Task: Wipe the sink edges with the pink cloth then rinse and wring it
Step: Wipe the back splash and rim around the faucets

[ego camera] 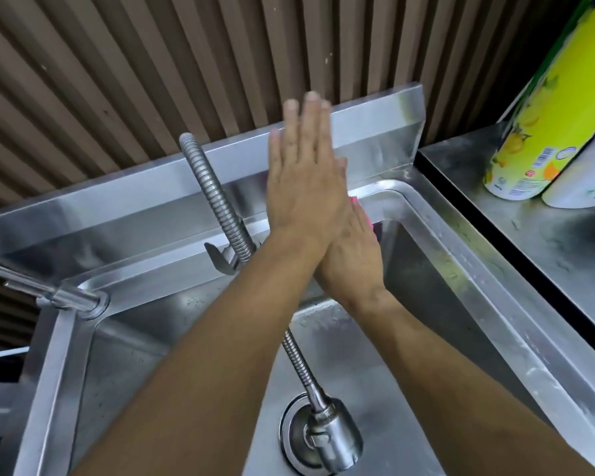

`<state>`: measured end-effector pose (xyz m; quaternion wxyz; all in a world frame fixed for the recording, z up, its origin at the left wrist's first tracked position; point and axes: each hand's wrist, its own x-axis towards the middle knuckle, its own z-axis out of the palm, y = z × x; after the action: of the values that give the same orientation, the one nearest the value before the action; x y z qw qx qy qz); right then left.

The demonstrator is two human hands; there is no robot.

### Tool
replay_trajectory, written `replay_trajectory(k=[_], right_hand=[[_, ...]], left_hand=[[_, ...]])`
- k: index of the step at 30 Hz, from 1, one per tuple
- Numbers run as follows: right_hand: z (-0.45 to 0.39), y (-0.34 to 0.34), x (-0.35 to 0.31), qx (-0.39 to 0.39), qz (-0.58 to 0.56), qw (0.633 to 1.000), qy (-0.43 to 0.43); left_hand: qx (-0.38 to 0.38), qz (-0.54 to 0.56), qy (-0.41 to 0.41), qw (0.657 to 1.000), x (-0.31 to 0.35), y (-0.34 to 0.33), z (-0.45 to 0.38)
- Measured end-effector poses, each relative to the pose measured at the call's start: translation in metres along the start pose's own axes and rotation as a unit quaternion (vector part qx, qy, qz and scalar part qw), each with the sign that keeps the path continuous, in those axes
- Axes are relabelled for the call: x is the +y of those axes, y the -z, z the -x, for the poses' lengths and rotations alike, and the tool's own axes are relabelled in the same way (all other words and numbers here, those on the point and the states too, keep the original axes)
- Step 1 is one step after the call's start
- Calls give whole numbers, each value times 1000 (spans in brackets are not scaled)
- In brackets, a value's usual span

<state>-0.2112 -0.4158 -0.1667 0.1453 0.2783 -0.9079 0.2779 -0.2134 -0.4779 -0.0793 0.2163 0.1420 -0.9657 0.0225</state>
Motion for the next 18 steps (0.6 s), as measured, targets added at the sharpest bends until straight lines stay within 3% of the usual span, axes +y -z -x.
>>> replay_trajectory(k=[2,4,8,10,14,18], right_hand=[[-1,-3,7,6,16,1000,-3],[-7,0,14,1,24,999,-41],[-14,1,10,23,42,991,-124],[-11,-4,-3,4,16,995,-103],[-17,10,28,-82,61,994,32],[-20,22,44,-65,66,995,-42]], left_hand=[[-35,9,80,996,-14,-9,-14],[-39,17,108,993,-28,-24,-8],[15,-17,83,996,-51,-38,3],[37,-37,78,996,-52,-45,2],[50,-51,75,995,-46,-52,1],[71,-32,72,994,-47,-59,-1]])
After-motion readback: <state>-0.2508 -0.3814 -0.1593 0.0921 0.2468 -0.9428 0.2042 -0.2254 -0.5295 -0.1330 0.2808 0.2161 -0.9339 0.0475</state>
